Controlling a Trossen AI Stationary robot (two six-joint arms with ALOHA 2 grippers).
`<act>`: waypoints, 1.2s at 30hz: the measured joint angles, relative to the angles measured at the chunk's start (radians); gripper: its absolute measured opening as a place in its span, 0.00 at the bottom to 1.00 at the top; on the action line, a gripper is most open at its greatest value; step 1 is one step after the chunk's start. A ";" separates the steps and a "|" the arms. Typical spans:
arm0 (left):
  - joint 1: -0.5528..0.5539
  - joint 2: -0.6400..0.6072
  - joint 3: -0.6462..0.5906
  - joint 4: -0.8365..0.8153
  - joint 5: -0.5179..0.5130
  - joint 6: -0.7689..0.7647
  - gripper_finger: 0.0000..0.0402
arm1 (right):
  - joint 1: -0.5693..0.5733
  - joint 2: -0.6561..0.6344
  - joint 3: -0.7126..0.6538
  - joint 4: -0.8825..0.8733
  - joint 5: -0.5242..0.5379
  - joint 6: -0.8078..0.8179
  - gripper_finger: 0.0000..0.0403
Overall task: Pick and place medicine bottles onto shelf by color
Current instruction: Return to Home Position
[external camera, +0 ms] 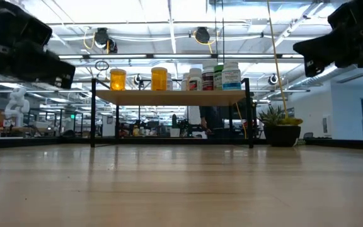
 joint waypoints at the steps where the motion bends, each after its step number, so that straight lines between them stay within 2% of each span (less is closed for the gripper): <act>1: -0.001 0.000 0.000 0.022 0.000 -0.004 0.01 | 0.000 0.001 0.000 -0.011 0.000 -0.027 0.00; 5: 0.003 -0.025 0.001 0.193 -0.009 -0.014 0.02 | 0.000 -0.012 0.000 -0.006 0.002 -0.114 0.00; 10: 0.004 -0.100 0.000 0.168 -0.068 -0.121 0.01 | 0.000 -0.071 -0.001 -0.014 -0.004 -0.096 0.00; 15: 0.004 -0.188 0.001 0.038 -0.053 -0.163 0.01 | 0.000 -0.139 -0.002 -0.015 -0.058 -0.037 0.00; 20: 0.004 -0.271 0.000 -0.109 -0.048 -0.138 0.01 | 0.000 -0.161 -0.002 -0.012 -0.161 0.089 0.00; 23: 0.004 -0.323 0.000 -0.176 -0.047 -0.100 0.01 | 0.001 -0.160 -0.002 -0.013 -0.168 0.120 0.00; 26: 0.004 -0.356 0.001 -0.204 -0.049 -0.082 0.01 | 0.001 -0.160 -0.002 -0.012 -0.121 0.084 0.00; 32: 0.004 -0.366 0.001 -0.205 -0.045 -0.076 0.01 | 0.000 -0.160 -0.002 -0.014 0.080 -0.022 0.00; 36: 0.004 -0.365 0.001 -0.205 -0.042 -0.076 0.04 | 0.000 -0.160 -0.002 -0.014 0.107 -0.049 0.00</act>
